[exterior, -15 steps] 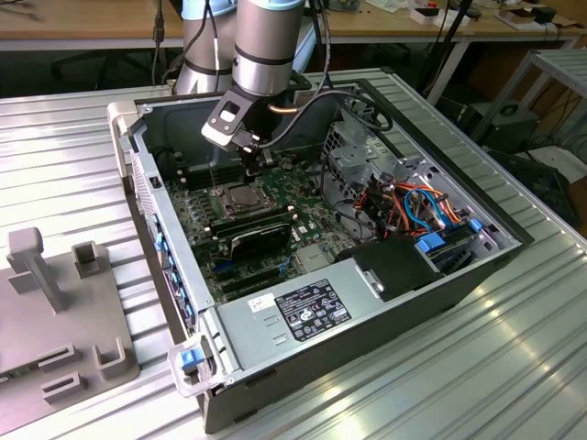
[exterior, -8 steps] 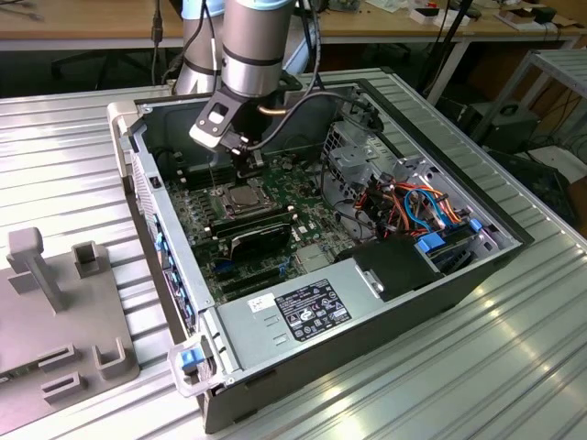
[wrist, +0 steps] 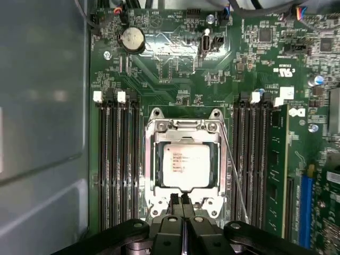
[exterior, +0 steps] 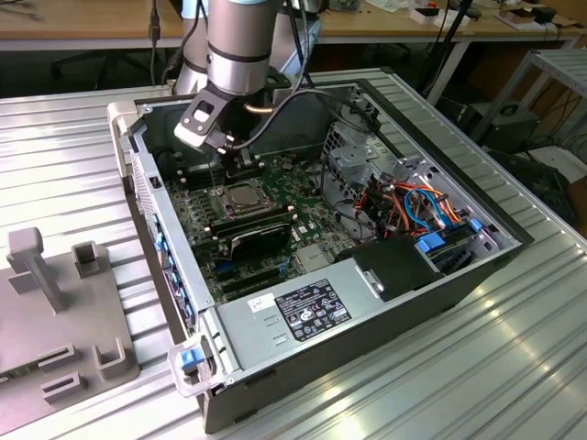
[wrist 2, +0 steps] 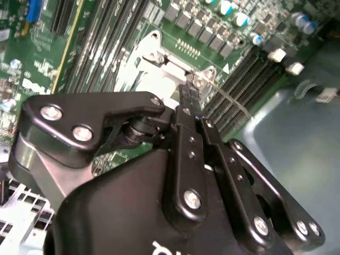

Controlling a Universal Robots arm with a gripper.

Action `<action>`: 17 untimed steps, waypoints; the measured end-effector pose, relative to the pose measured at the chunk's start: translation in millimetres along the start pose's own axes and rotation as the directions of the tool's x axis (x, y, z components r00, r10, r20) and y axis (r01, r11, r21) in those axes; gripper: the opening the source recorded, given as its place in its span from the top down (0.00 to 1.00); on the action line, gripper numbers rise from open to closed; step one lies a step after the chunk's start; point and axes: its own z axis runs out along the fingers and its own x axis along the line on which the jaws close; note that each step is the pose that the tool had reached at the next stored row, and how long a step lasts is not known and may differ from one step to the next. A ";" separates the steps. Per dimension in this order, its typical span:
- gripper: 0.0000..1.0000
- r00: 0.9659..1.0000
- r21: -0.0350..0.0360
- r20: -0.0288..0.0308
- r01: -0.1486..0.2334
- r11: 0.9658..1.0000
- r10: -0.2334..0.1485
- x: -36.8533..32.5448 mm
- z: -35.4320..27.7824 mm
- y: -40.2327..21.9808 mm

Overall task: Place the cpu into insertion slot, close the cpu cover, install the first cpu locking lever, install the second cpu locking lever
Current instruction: 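Install the first cpu locking lever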

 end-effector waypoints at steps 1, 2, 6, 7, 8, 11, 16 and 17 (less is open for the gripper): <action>0.89 1.000 0.000 0.000 0.000 1.000 0.000 -0.1 -4.0 -0.6; 0.89 1.000 0.000 0.000 0.000 1.000 0.000 -0.1 -7.4 -1.5; 0.89 1.000 0.000 0.000 0.002 1.000 -0.002 0.0 -9.7 -16.5; 0.89 1.000 0.000 0.000 0.002 1.000 -0.002 0.1 -9.7 -20.2; 0.89 1.000 0.000 0.000 0.003 1.000 -0.003 0.2 -9.8 -26.1; 0.89 1.000 0.000 0.000 0.005 1.000 -0.005 1.5 -12.1 -32.8; 0.89 1.000 0.000 0.000 0.005 1.000 -0.005 7.6 -20.1 -38.1; 0.89 1.000 0.000 0.000 0.005 1.000 -0.005 9.6 -20.5 -38.5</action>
